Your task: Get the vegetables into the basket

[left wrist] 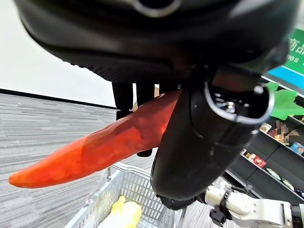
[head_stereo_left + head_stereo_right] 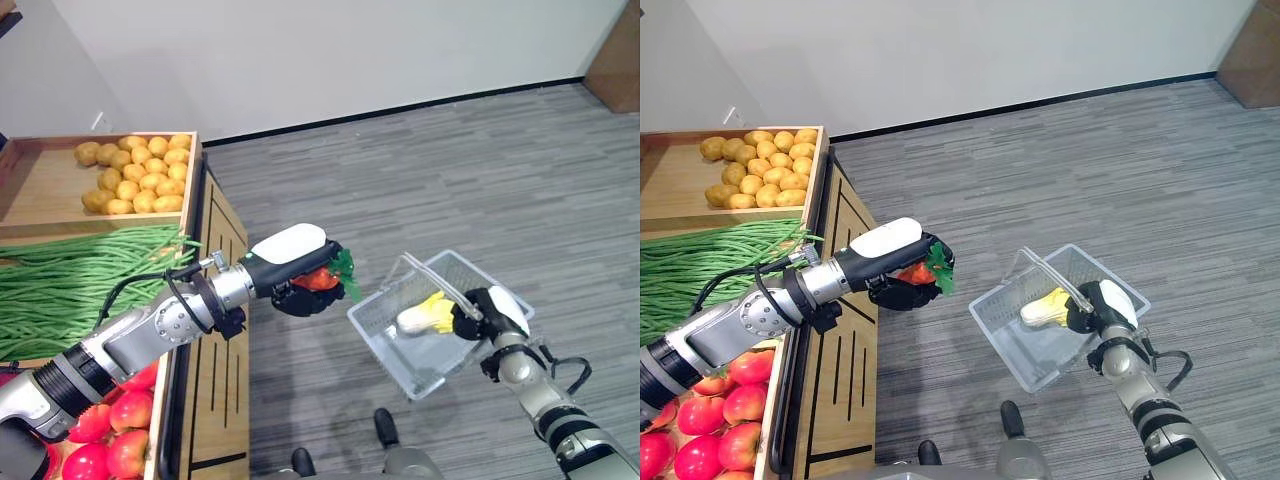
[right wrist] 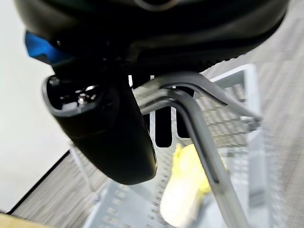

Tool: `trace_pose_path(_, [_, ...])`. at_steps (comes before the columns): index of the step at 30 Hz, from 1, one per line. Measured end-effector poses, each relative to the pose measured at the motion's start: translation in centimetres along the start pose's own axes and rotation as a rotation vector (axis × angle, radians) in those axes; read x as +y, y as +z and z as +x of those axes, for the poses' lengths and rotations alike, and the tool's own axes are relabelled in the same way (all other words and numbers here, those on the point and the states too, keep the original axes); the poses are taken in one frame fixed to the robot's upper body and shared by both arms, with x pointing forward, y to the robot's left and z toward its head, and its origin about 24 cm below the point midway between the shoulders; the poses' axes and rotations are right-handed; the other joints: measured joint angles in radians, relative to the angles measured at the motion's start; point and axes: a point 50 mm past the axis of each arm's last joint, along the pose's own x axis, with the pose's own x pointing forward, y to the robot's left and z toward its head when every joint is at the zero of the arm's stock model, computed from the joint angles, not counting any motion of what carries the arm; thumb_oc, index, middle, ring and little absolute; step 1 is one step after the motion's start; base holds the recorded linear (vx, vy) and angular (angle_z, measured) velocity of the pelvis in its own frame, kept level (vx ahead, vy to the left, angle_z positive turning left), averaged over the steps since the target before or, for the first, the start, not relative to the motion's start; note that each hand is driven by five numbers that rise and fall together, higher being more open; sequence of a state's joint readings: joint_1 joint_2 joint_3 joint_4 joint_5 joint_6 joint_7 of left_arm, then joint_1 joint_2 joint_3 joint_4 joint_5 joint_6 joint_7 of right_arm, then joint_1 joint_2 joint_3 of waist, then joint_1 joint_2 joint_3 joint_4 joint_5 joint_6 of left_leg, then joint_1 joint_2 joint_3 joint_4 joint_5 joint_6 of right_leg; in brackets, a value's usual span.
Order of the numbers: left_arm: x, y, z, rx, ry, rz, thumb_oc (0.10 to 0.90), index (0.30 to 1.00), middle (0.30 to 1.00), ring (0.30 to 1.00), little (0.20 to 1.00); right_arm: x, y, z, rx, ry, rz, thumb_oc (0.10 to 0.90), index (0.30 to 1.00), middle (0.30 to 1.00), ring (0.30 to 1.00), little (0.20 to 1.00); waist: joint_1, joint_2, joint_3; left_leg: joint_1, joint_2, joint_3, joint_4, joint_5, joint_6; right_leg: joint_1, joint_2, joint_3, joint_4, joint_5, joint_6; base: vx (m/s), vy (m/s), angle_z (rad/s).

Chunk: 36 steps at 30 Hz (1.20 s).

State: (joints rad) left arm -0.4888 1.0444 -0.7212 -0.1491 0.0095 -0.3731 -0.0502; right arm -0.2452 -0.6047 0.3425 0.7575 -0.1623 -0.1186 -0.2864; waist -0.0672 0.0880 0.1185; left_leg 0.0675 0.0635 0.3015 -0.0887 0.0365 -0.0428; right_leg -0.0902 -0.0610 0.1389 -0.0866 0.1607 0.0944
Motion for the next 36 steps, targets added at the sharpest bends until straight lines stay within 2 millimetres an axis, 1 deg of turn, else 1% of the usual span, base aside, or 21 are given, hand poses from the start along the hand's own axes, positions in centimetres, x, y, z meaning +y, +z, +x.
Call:
trace_pose_path(2, [0.0, 0.1, 0.1, -0.004, -0.005, 0.002, 0.400, 0.300, 0.300, 0.300, 0.300, 0.1, 0.9, 0.0, -0.044, 0.008, -0.014, 0.400, 0.300, 0.300, 0.300, 0.300, 0.000, 0.001, -0.001, 0.000, 0.000, -0.001, 0.000, 0.000, 0.000, 0.000, 0.000, -0.001, 0.000, 0.000, 0.000, 0.00, 0.000, 0.00])
trace_pose_path(7, [-0.2, 0.8, 1.4, -0.056, -0.036, 0.014, 0.400, 0.300, 0.300, 0.300, 0.300, 0.0, 2.8, 0.7, -0.112, 0.007, -0.025, 0.400, 0.300, 0.300, 0.300, 0.300, 0.000, 0.010, -0.007, -0.001, -0.001, -0.002, 0.000, 0.001, 0.000, 0.000, -0.002, -0.002, 0.000, 0.000, 0.000, 0.00, 0.000, 0.00])
trace_pose_path(10, [-0.4, 1.2, 2.9, -0.096, -0.019, -0.005, 0.400, 0.300, 0.300, 0.300, 0.300, -0.1, 4.4, 0.9, -0.177, 0.006, -0.019, 0.400, 0.300, 0.300, 0.300, 0.300, 0.001, 0.013, -0.008, -0.002, -0.001, -0.005, 0.000, 0.002, 0.000, 0.000, -0.002, -0.006, 0.000, 0.000, 0.000, -0.01, -0.008, 0.02])
trace_pose_path(11, [-0.6, 1.2, 3.3, -0.099, -0.022, -0.007, 0.400, 0.300, 0.300, 0.300, 0.300, -0.1, 5.3, 1.0, -0.209, 0.009, -0.021, 0.400, 0.300, 0.300, 0.300, 0.300, -0.002, 0.013, -0.008, -0.003, -0.001, -0.005, 0.000, 0.002, 0.000, 0.000, -0.003, -0.006, 0.000, 0.000, 0.000, 0.00, 0.000, 0.00])
trace_pose_path(12, [-0.7, 1.2, 3.4, -0.099, -0.028, -0.006, 0.400, 0.300, 0.300, 0.300, 0.300, 0.0, 5.8, 1.1, -0.226, 0.012, -0.023, 0.400, 0.300, 0.300, 0.300, 0.300, -0.005, 0.013, -0.008, -0.003, -0.001, -0.005, 0.000, 0.002, 0.000, -0.001, -0.002, -0.006, 0.000, 0.000, 0.000, 0.00, 0.000, 0.00])
trace_pose_path(15, [-1.0, 1.2, 3.8, -0.101, -0.050, 0.003, 0.400, 0.300, 0.300, 0.300, 0.300, -0.1, 6.4, 1.3, -0.245, 0.006, -0.017, 0.400, 0.300, 0.300, 0.300, 0.300, -0.003, 0.013, -0.008, -0.003, -0.001, -0.005, 0.000, 0.002, 0.000, -0.001, -0.002, -0.007, 0.000, -0.001, -0.001, 0.00, 0.000, 0.00])
trace_pose_path(18, [-2.1, 0.7, 4.6, -0.082, -0.065, -0.024, 0.400, 0.300, 0.300, 0.300, 0.300, 0.0, 7.3, 1.5, -0.266, 0.005, -0.001, 0.400, 0.300, 0.300, 0.300, 0.300, -0.003, 0.014, -0.008, -0.003, -0.001, -0.005, 0.000, 0.002, 0.000, -0.001, -0.003, -0.007, 0.000, -0.001, -0.001, 0.00, 0.000, 0.00])
trace_pose_path(19, [-3.0, 0.6, 5.1, -0.075, -0.083, -0.036, 0.400, 0.300, 0.300, 0.300, 0.300, 0.2, 7.8, 1.5, -0.278, 0.008, 0.012, 0.400, 0.300, 0.300, 0.300, 0.300, -0.004, 0.014, -0.009, -0.004, -0.001, -0.005, 0.000, 0.002, 0.000, -0.004, -0.002, -0.006, 0.000, -0.001, -0.001, 0.00, 0.000, 0.00])
trace_pose_path(22, [-4.6, 0.9, 6.2, -0.083, -0.115, -0.068, 0.400, 0.300, 0.300, 0.300, 0.300, 0.6, 8.9, 1.3, -0.307, 0.017, 0.062, 0.400, 0.300, 0.300, 0.300, 0.300, -0.006, 0.016, -0.010, -0.008, -0.001, -0.002, 0.000, 0.002, 0.000, -0.008, -0.002, -0.003, 0.000, -0.001, -0.001, 0.00, -0.001, -0.01])
trace_pose_path(24, [-5.0, 0.8, 6.6, -0.079, -0.121, -0.072, 0.400, 0.300, 0.300, 0.300, 0.300, 0.8, 9.7, 1.1, -0.343, 0.026, 0.064, 0.400, 0.300, 0.300, 0.300, 0.300, -0.009, 0.016, -0.010, -0.008, -0.001, -0.001, 0.000, 0.002, 0.000, -0.010, -0.001, -0.002, 0.000, -0.001, -0.001, 0.00, 0.000, 0.00])
trace_pose_path(28, [-5.8, -0.1, 7.0, -0.031, -0.135, -0.063, 0.400, 0.300, 0.300, 0.300, 0.300, 1.0, 11.5, 0.5, -0.420, 0.040, 0.095, 0.400, 0.300, 0.300, 0.300, 0.300, -0.017, 0.016, -0.010, -0.008, 0.000, 0.001, 0.000, 0.002, 0.000, -0.011, 0.001, -0.001, 0.000, 0.000, -0.001, 0.00, 0.000, 0.00])
trace_pose_path(29, [-6.2, -0.8, 6.9, 0.002, -0.142, -0.058, 0.400, 0.300, 0.300, 0.300, 0.300, 1.0, 12.3, 0.2, -0.450, 0.047, 0.126, 0.400, 0.300, 0.300, 0.300, 0.300, -0.021, 0.016, -0.010, -0.008, 0.002, 0.002, 0.000, 0.002, 0.000, -0.011, 0.002, 0.000, 0.000, 0.000, -0.001, 0.00, 0.000, 0.00])
trace_pose_path(30, [-7.1, -1.7, 6.7, 0.060, -0.149, -0.064, 0.400, 0.300, 0.300, 0.300, 0.300, 1.0, 13.1, -0.1, -0.480, 0.061, 0.168, 0.400, 0.300, 0.300, 0.300, 0.300, -0.024, 0.016, -0.010, -0.008, 0.003, 0.004, 0.000, 0.002, 0.000, -0.012, 0.003, 0.001, 0.000, 0.000, -0.001, 0.01, -0.011, -0.04])
trace_pose_path(36, [-8.9, -4.4, 5.4, 0.211, -0.174, -0.047, 0.400, 0.300, 0.300, 0.300, 0.300, 0.6, 14.8, -1.0, -0.555, 0.086, 0.223, 0.400, 0.300, 0.300, 0.300, 0.300, -0.029, 0.015, -0.009, -0.009, 0.005, 0.009, 0.000, 0.002, 0.000, -0.014, 0.006, 0.004, 0.000, 0.000, -0.001, 0.00, -0.004, -0.01])
